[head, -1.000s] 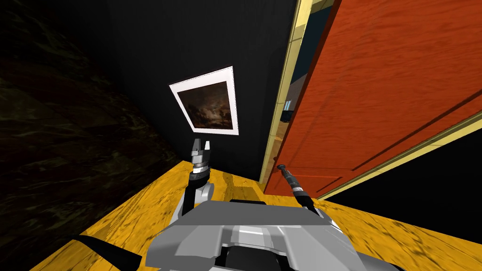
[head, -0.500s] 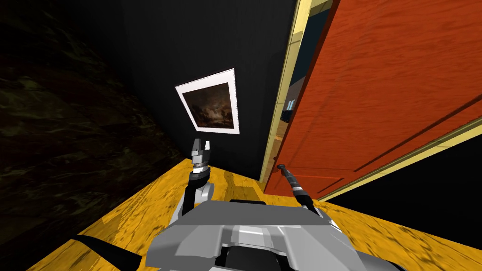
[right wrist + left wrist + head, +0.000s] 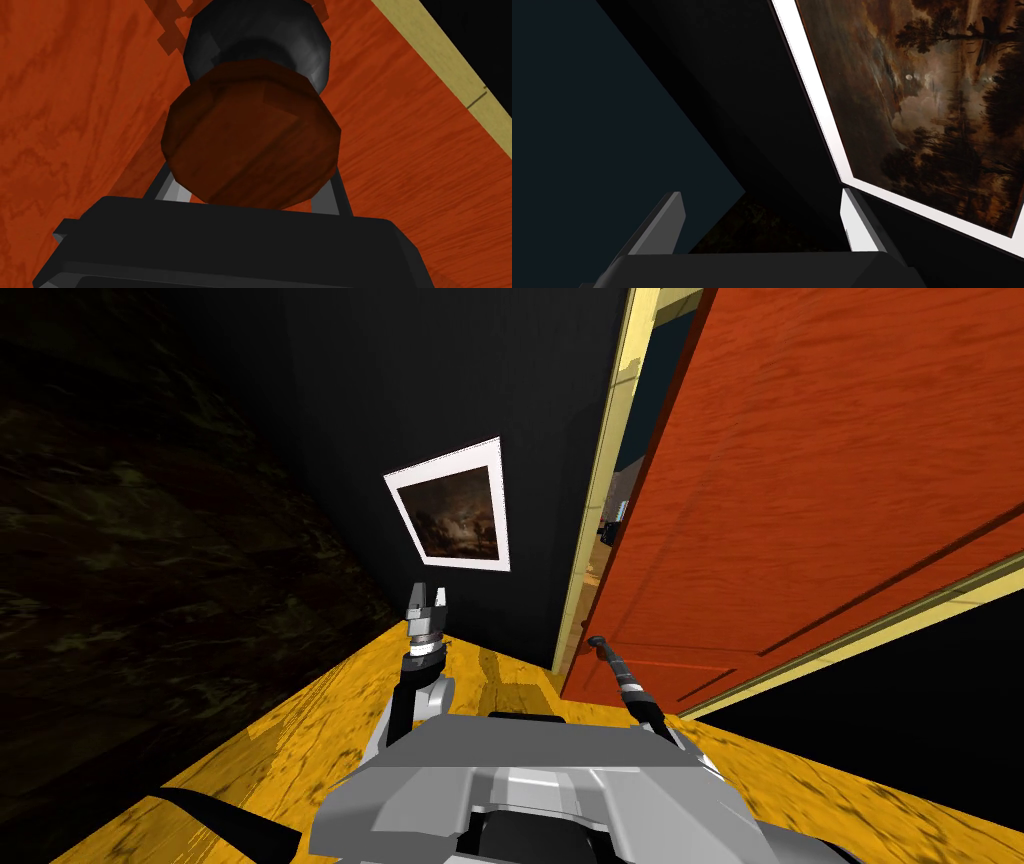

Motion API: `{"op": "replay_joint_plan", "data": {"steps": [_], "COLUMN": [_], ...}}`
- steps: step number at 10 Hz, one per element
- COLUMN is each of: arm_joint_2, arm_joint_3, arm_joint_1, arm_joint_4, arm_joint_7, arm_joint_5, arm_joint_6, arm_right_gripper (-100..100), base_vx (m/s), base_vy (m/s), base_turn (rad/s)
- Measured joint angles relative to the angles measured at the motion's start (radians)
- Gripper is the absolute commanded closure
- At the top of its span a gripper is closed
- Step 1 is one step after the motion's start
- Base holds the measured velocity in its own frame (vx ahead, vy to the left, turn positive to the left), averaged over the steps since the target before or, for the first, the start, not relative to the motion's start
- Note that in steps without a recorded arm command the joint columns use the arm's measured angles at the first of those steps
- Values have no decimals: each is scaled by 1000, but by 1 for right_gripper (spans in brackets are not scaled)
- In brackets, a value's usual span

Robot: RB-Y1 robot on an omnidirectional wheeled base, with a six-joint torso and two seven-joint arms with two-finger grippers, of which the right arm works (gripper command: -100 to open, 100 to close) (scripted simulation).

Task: Pull the door open

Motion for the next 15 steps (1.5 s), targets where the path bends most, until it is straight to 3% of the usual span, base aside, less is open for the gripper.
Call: {"op": "replay_joint_plan", "data": {"steps": [3,4,5,7,9,11,13,15], "arm_joint_2": [0,1,2,-2,1,-3,3,3], "arm_joint_3": [11,14,18,24,33,40,43,52], "arm_joint_1": [-8,8,7,-5,4,-14,8,-2], "arm_joint_4": [11,-22,-22,4,-19,15,-24,-15], "arm_joint_7": [-76,-98,-123,-169,-219,-269,-292,-341], "arm_joint_5": [-37,-44,-56,-76,-101,-121,-135,-161], "arm_joint_6": [0,19,25,13,27,17,36,41], "arm_right_gripper": [100,100,100,100,100,100,100,100], "base_vx": [-55,-50,-35,-67,-52,-35,-61,-58], "base_vy": [-25,-33,-24,-35,-23,-13,-28,-33], "base_turn": [53,82,61,94,72,16,108,60]}}
